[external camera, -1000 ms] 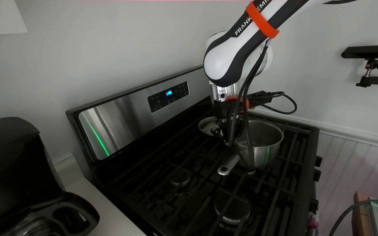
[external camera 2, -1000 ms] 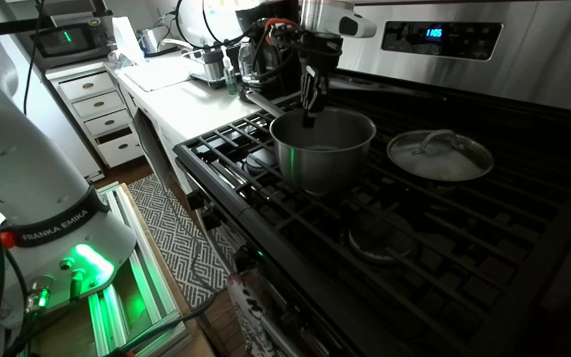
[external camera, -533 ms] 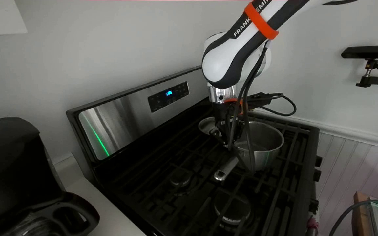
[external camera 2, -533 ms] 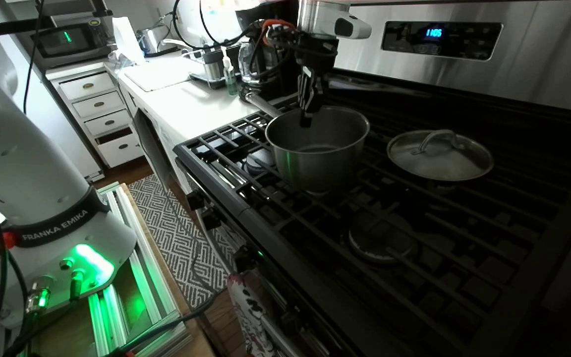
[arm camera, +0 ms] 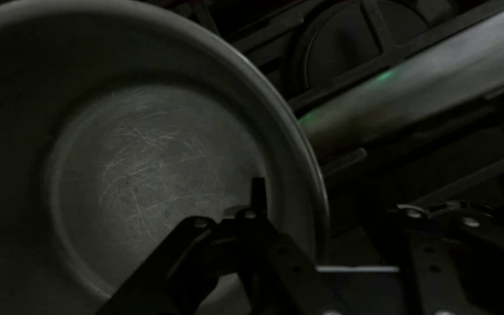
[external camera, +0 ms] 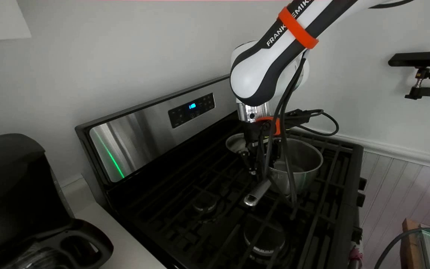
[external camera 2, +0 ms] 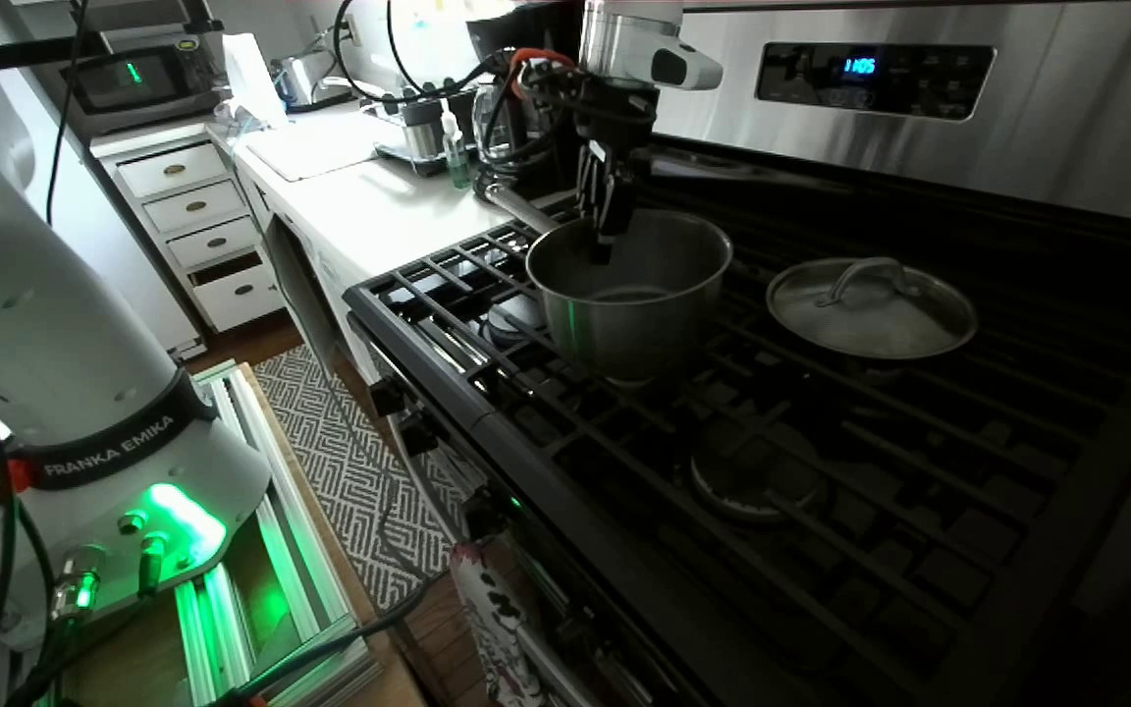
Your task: Remove the lid from the put put it on the stove right rear plate, slide the pot to the left onto the middle of the stove plate
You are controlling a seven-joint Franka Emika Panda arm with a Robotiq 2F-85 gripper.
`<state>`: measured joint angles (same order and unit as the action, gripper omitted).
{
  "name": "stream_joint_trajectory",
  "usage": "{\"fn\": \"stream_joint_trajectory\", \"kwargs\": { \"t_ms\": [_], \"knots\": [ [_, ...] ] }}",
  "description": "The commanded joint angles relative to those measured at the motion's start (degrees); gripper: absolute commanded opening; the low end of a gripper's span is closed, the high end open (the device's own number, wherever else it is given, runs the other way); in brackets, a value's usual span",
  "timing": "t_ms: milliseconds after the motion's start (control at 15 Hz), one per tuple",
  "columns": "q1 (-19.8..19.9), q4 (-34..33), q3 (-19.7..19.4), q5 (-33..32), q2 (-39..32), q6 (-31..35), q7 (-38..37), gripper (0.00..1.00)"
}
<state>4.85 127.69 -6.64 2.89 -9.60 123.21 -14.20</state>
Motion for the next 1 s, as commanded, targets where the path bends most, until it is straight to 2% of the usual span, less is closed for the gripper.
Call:
{"fn": "stream_joint_trajectory", "kwargs": {
  "t_ms": [0,67,200,600,933],
  "knots": [
    [0.1,1.8,-0.4,-0.8,3.3,1.2,-1.2,0.87],
    [0.3,1.8,-0.6,-1.1,4.2,1.2,-1.2,0.95],
    [0.6,1.8,-1.0,-1.8,6.0,0.8,-1.1,1.0],
    [2.2,1.3,-2.0,-7.4,13.4,-1.8,0.4,1.0],
    [4.0,1.7,-1.9,-12.3,19.9,-1.2,1.7,1.0]
  ]
}}
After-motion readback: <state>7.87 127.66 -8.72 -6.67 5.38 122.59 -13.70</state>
